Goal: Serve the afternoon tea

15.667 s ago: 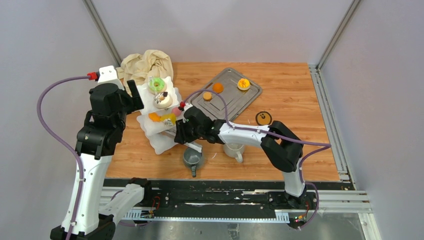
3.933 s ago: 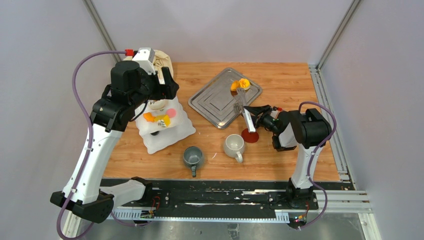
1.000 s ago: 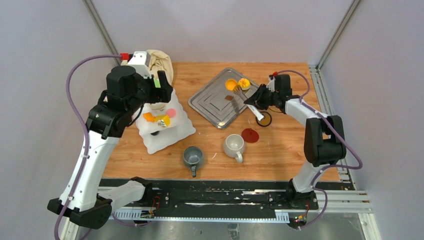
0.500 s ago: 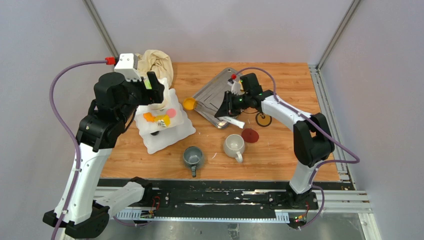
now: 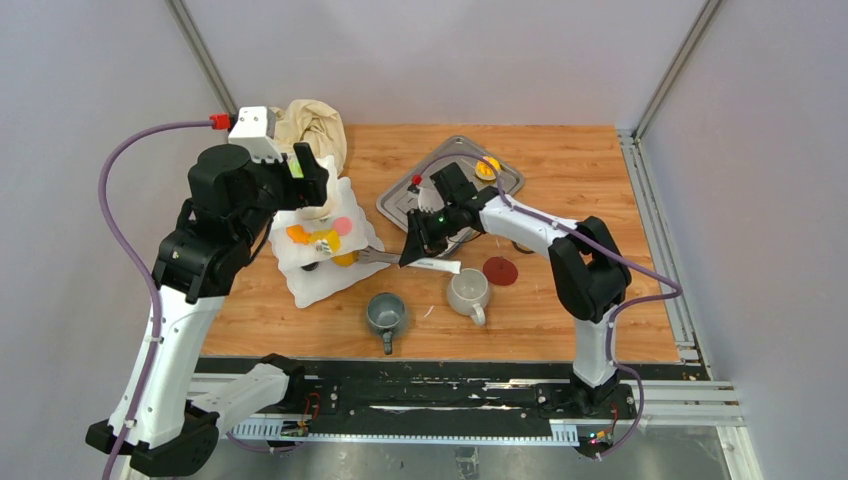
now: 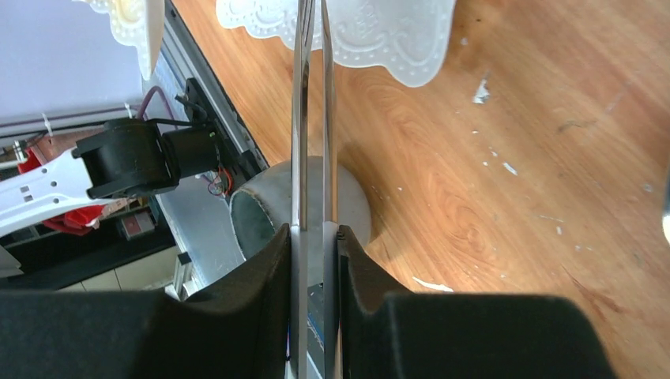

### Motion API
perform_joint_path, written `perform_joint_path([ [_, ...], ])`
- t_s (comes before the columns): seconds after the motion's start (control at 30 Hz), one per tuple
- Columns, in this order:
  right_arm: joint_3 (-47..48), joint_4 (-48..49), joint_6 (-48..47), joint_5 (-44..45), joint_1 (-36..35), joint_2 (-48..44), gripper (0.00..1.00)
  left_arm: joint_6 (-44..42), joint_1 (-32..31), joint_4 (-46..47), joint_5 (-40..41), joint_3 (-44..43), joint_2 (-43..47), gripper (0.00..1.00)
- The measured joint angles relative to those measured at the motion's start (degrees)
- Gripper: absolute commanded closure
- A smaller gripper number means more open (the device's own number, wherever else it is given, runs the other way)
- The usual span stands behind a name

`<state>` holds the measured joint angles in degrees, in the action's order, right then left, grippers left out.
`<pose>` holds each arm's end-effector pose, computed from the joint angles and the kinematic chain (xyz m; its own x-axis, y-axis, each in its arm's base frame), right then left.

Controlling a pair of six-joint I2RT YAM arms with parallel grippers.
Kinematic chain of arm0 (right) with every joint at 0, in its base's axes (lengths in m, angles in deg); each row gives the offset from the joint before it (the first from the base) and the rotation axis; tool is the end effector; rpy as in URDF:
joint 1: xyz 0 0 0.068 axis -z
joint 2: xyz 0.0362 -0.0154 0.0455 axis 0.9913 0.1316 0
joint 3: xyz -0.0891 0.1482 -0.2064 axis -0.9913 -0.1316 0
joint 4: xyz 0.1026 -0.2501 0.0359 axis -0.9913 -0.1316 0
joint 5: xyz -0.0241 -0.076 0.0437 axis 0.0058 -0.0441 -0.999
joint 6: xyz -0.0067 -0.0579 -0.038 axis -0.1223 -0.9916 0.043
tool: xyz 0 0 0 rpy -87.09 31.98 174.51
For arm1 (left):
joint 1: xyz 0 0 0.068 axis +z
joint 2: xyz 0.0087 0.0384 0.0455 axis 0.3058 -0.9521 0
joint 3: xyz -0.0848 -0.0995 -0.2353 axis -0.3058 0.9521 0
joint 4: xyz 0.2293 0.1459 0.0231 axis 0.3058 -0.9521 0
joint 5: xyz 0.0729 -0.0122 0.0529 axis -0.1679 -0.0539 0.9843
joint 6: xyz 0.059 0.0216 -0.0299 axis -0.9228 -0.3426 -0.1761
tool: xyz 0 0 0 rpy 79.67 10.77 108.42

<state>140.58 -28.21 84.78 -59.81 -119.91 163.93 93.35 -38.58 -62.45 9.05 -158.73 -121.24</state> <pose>0.3282 0.3021 0.1991 -0.8895 -0.2908 -0.3525 -0.4523 0.4499 0.7701 0.1874 -0.0590 0.4759 -0.2718 -0.1476 -0.9510 0.1041 0.9779 -0.1815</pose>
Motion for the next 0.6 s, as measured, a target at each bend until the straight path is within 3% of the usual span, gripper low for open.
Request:
perform_joint_path([
  [0.23,2.64,-1.60,-0.79,-0.22,-2.97,2.45,0.92,0.17,0.00,0.00,0.02,0.00,-0.17,0.13],
  [0.37,3.96,-2.78,-1.64,-0.20,-3.87,4.59,0.79,0.15,0.00,-0.02,0.11,0.00,-0.17,0.13],
  [0.6,4.59,-4.13,-2.62,0.39,-4.46,5.11,0.64,0.15,0.00,-0.02,0.20,0.00,-0.17,0.13],
])
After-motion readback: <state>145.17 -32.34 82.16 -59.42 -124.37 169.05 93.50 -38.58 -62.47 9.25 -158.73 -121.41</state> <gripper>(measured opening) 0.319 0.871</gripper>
